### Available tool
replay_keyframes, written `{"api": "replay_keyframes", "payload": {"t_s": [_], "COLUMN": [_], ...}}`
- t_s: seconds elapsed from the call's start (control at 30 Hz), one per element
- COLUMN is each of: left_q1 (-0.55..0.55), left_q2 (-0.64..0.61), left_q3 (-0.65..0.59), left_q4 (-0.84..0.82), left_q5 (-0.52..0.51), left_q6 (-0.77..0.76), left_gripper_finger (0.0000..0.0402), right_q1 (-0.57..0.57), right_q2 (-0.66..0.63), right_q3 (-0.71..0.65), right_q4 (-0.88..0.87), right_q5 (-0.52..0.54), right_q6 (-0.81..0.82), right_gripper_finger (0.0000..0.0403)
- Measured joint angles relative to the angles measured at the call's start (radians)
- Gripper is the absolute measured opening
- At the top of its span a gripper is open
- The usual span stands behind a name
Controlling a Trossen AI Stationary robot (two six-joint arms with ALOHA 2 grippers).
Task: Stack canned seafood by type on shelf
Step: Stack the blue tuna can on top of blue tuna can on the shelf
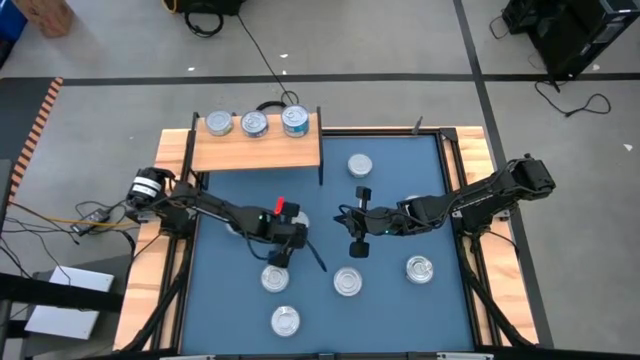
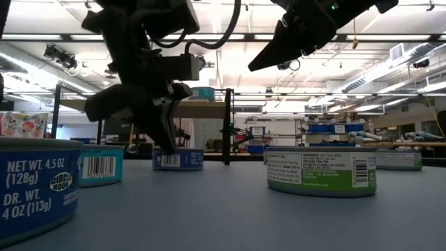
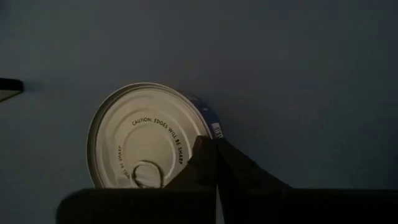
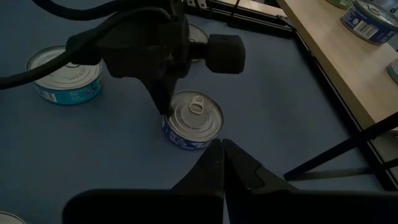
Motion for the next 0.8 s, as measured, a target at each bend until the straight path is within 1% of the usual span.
{"api": "replay_keyframes", "payload": {"t_s": [0.27, 0.5, 0.67, 0.8], "left_q1": [0.000, -0.001, -0.001, -0.001], "left_q2": [-0.008, -0.066, -0.142, -0.176], "left_q3": [0.085, 0.133, 0.153, 0.179], "left_q4": [-0.110, -0.180, -0.227, -0.289], "left_q5": [-0.014, -0.029, -0.081, -0.124], "left_q6": [0.005, 0.006, 0.001, 0.001], "left_gripper_finger": [0.0001, 0.0001, 0.0000, 0.0000], "right_q1": [0.000, 0.001, 0.001, 0.001], "right_q2": [0.000, 0.000, 0.000, 0.000], "right_q3": [0.000, 0.000, 0.000, 0.000], "right_q4": [0.000, -0.003, -0.005, -0.005], "right_q5": [0.000, 0.000, 0.000, 0.000], "right_q6": [-0.007, -0.008, -0.008, -0.010], "right_gripper_finger": [0.0004, 0.0004, 0.0004, 0.0004]}}
